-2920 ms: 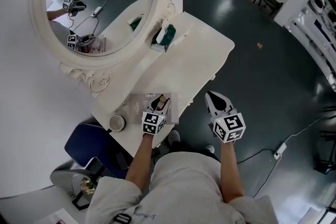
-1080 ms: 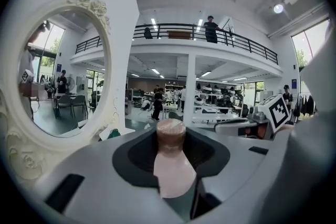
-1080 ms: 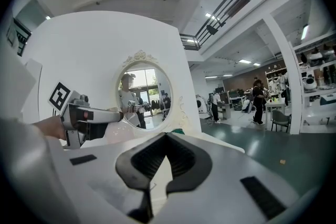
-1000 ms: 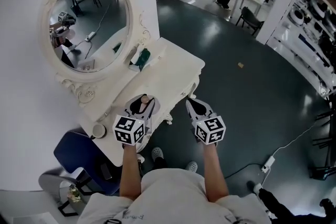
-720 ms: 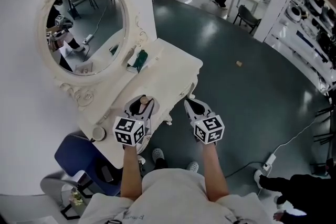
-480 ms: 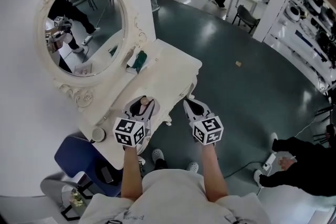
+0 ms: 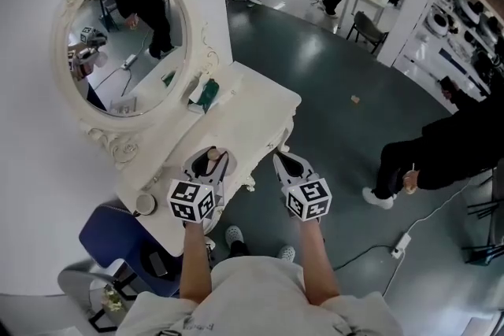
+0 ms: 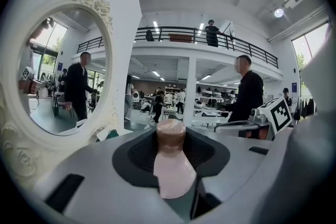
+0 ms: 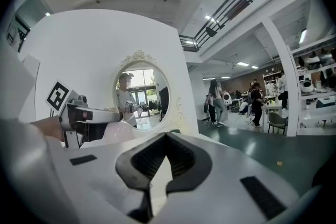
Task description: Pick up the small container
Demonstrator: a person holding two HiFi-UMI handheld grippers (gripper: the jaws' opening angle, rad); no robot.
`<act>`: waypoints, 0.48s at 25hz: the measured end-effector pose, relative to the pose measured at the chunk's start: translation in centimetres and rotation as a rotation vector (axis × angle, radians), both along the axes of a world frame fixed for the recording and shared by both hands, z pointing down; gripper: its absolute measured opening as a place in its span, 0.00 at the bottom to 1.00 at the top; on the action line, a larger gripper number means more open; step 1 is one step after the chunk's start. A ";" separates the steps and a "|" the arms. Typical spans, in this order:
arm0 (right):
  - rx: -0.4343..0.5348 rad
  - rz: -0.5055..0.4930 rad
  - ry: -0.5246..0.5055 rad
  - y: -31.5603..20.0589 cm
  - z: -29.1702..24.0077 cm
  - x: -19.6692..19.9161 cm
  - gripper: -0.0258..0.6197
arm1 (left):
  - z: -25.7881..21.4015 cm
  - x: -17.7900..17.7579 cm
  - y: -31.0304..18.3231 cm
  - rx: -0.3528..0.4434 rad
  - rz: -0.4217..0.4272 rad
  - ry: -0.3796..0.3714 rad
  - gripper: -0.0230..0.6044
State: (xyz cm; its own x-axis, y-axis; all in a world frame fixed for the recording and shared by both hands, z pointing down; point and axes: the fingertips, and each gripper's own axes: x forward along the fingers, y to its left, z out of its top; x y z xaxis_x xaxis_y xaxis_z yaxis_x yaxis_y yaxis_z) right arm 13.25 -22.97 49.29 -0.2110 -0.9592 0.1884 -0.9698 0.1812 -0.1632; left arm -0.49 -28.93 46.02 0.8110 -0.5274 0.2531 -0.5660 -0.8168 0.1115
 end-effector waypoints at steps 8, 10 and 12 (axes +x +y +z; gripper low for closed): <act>-0.004 -0.012 0.005 -0.2 0.1 -0.4 0.06 | 0.3 -0.1 0.1 0.003 -0.004 -0.003 0.28; -0.007 -0.016 0.006 -0.1 0.2 -0.4 0.06 | 0.2 0.0 0.2 0.003 -0.004 -0.003 0.28; -0.010 -0.020 0.008 0.0 0.2 -0.4 0.06 | 0.2 0.2 0.3 0.003 -0.007 -0.001 0.28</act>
